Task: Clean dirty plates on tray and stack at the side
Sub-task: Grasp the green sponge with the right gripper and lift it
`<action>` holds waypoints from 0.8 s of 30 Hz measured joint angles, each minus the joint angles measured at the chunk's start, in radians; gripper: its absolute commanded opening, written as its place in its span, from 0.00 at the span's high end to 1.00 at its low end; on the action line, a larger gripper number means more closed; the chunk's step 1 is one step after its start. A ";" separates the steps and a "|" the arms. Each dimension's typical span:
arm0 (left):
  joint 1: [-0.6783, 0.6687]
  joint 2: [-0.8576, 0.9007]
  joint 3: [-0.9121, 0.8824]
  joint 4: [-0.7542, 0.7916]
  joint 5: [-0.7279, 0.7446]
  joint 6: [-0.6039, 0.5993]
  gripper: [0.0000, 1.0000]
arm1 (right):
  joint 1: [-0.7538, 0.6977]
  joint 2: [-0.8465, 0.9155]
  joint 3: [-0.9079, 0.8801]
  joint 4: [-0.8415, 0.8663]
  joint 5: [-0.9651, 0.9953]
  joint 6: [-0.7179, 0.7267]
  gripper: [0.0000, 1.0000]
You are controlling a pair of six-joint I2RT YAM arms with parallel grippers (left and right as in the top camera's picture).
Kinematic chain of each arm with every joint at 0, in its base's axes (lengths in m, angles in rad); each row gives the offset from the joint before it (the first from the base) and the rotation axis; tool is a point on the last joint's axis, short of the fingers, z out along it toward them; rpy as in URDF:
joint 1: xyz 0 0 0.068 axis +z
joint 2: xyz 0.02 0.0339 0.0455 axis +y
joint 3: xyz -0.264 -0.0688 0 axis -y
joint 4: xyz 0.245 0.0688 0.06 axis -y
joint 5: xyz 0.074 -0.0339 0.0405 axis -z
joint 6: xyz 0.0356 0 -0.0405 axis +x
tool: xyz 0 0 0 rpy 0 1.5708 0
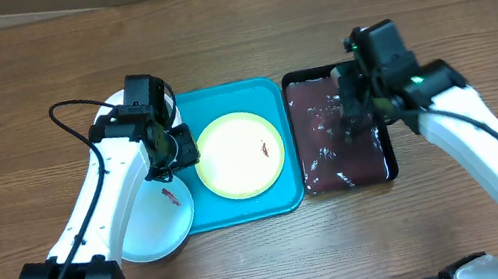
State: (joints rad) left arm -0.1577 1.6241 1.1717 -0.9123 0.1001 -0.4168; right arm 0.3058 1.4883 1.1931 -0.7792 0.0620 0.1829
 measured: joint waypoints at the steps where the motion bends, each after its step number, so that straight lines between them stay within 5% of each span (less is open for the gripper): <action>1: 0.000 0.000 0.000 0.000 0.000 0.000 0.62 | 0.000 -0.028 0.000 -0.001 -0.006 0.000 0.96; 9: 0.000 0.000 0.000 0.000 0.000 0.000 0.62 | 0.000 -0.175 0.000 0.076 -0.072 0.000 0.96; 24: 0.000 0.000 0.000 0.008 0.000 0.000 0.61 | 0.000 -0.190 0.000 0.179 -0.084 -0.001 0.96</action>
State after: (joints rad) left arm -0.1577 1.6241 1.1717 -0.9047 0.1001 -0.4168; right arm 0.3058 1.2980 1.1931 -0.6003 -0.0219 0.1822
